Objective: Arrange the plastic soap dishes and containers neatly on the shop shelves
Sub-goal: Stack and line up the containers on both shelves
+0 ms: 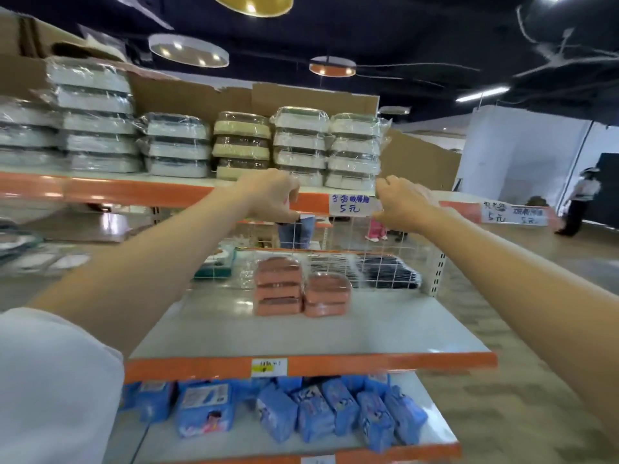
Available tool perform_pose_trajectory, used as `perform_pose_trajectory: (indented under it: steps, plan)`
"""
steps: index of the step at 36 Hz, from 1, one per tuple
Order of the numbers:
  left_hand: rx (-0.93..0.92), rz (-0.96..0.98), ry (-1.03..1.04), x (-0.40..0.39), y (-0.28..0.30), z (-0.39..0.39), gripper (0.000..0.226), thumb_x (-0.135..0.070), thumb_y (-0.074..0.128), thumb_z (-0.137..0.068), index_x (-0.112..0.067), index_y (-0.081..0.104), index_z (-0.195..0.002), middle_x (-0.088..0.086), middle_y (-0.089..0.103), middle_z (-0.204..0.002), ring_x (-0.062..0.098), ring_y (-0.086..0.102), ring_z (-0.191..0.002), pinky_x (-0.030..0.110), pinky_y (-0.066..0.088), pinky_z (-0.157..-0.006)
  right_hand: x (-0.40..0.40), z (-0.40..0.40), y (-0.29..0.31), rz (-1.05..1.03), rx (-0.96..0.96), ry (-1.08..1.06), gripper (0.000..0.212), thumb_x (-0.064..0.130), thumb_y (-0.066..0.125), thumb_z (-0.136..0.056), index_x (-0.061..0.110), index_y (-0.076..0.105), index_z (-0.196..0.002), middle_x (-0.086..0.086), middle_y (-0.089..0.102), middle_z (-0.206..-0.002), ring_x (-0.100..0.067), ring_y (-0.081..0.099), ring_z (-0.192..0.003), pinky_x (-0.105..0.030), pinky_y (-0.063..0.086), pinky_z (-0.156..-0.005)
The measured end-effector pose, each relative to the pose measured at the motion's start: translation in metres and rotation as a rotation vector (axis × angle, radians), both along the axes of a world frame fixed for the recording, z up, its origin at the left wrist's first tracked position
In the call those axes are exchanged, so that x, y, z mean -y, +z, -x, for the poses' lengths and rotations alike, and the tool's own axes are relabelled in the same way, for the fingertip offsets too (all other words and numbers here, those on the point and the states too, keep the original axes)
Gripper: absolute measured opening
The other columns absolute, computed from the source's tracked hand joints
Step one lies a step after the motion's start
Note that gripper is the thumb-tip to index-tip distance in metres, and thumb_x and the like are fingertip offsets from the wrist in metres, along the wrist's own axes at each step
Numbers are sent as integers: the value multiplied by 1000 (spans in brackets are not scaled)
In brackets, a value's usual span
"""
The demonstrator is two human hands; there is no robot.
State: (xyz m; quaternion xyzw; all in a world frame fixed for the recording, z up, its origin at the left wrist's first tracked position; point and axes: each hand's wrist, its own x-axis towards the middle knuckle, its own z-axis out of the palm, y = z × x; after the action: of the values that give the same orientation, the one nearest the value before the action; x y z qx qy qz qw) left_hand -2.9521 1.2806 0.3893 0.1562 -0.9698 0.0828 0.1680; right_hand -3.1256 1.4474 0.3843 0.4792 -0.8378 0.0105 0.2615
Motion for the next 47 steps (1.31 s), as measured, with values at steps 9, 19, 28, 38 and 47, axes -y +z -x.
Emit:
perform_pose_trajectory:
  steps: [9,19,28,38,47]
  plan:
    - [183,-18,160,11,-80,-46,33,-41,57,-87,-13,57,-105,6,62,-101,25,58,-92,34,48,-73,10,-37,-67,-74,123,101,41,29,51,-95,6,45,-127,-10,50,-129,-28,52,-114,-39,45,-86]
    - [298,-179,353,35,-152,-73,44,-39,59,-88,-16,54,-125,7,55,-128,26,52,-115,36,47,-91,53,-50,-144,-241,240,153,43,31,48,-95,8,43,-130,-14,49,-133,-33,51,-118,-41,45,-89]
    - [365,-280,490,57,-185,-92,49,-43,57,-89,-17,49,-130,7,52,-130,27,51,-117,37,45,-90,95,-61,-182,-358,371,234,53,26,48,-96,13,31,-144,-10,32,-151,-31,44,-128,-39,44,-88]
    - [282,-400,623,104,-206,-142,48,-42,62,-86,-18,51,-126,5,51,-127,25,50,-115,35,44,-91,170,-92,-196,-304,506,324,57,42,54,-94,13,38,-139,-9,44,-139,-30,47,-123,-39,45,-95]
    - [165,-494,685,202,-208,-187,56,-42,62,-88,-14,45,-133,8,48,-132,26,46,-123,33,40,-100,275,-135,-199,-158,691,385,59,45,61,-90,3,46,-129,-11,53,-125,-27,53,-109,-32,41,-78]
